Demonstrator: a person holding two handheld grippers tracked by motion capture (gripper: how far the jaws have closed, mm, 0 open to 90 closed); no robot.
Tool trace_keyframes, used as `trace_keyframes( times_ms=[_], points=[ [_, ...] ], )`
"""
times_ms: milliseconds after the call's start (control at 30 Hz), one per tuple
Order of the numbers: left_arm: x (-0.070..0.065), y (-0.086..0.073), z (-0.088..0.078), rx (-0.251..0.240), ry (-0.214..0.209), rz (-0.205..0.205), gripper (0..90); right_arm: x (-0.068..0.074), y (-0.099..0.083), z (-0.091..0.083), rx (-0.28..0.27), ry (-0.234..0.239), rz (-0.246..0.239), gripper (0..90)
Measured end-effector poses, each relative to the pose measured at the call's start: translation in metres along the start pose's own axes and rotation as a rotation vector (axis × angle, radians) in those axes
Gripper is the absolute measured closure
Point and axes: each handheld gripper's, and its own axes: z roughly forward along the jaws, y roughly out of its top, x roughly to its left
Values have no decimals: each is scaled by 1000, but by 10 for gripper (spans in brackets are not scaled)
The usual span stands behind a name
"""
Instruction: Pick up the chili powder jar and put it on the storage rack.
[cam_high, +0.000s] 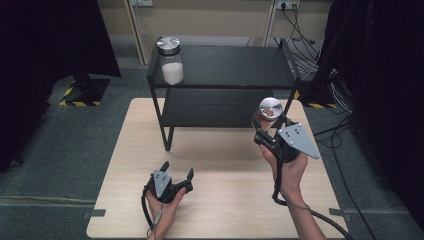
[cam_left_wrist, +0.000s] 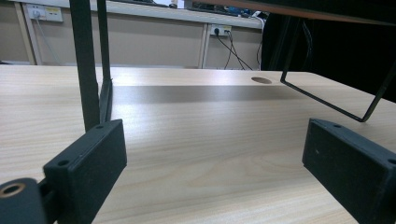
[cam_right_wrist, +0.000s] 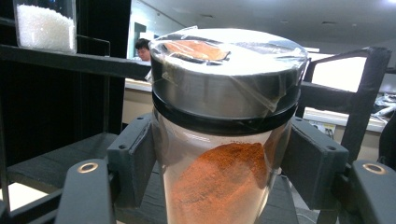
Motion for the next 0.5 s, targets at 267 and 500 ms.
trace_keyframes(
  times_ms=[267,500],
  points=[
    [0,0,0,0,0,-3,58,-3,8,0,-13,-19,2,324],
    [0,0,0,1,-1,-3,58,-6,21,3,-29,-36,-2,324]
  ],
)
